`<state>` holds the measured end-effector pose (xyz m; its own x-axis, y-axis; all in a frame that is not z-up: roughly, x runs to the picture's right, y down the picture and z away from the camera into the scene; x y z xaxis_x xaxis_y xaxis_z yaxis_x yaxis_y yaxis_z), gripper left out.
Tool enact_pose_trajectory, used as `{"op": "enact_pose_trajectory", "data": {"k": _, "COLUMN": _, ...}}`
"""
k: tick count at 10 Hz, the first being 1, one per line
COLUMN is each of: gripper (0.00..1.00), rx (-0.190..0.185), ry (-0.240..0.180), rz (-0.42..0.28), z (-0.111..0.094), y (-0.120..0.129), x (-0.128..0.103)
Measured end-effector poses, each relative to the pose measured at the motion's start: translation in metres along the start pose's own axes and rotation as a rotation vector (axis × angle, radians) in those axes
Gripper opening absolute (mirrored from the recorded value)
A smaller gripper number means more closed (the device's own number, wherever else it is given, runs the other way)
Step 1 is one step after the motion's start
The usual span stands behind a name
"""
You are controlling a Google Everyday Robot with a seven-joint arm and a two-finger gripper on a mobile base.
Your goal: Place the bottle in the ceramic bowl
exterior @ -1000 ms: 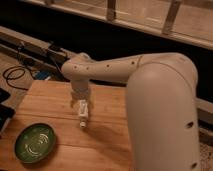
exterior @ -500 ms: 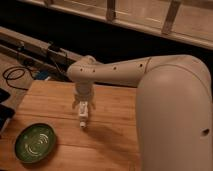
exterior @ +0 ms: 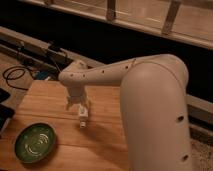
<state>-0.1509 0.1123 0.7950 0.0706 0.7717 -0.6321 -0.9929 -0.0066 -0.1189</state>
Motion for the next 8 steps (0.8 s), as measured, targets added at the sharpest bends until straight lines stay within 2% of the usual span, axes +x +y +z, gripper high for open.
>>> {"op": "enact_pose_trajectory", "data": {"k": 3, "gripper": 0.65, "rx": 0.024, "ry": 0.052, "rz": 0.03, "z": 0.035, "y": -0.015, "x": 0.0}}
{"op": "enact_pose_trajectory", "data": {"k": 5, "gripper": 0.65, "rx": 0.059, "ry": 0.085, "rz": 0.06, "z": 0.045, "y": -0.038, "x": -0.001}}
{"op": "enact_pose_trajectory", "data": {"k": 7, "gripper": 0.65, "rx": 0.062, "ry": 0.137, "rz": 0.067, "z": 0.065, "y": -0.042, "x": 0.0}}
{"op": "enact_pose_trajectory", "data": {"k": 8, "gripper": 0.65, "rx": 0.044, "ry": 0.168, "rz": 0.075, "z": 0.078, "y": -0.046, "x": -0.001}}
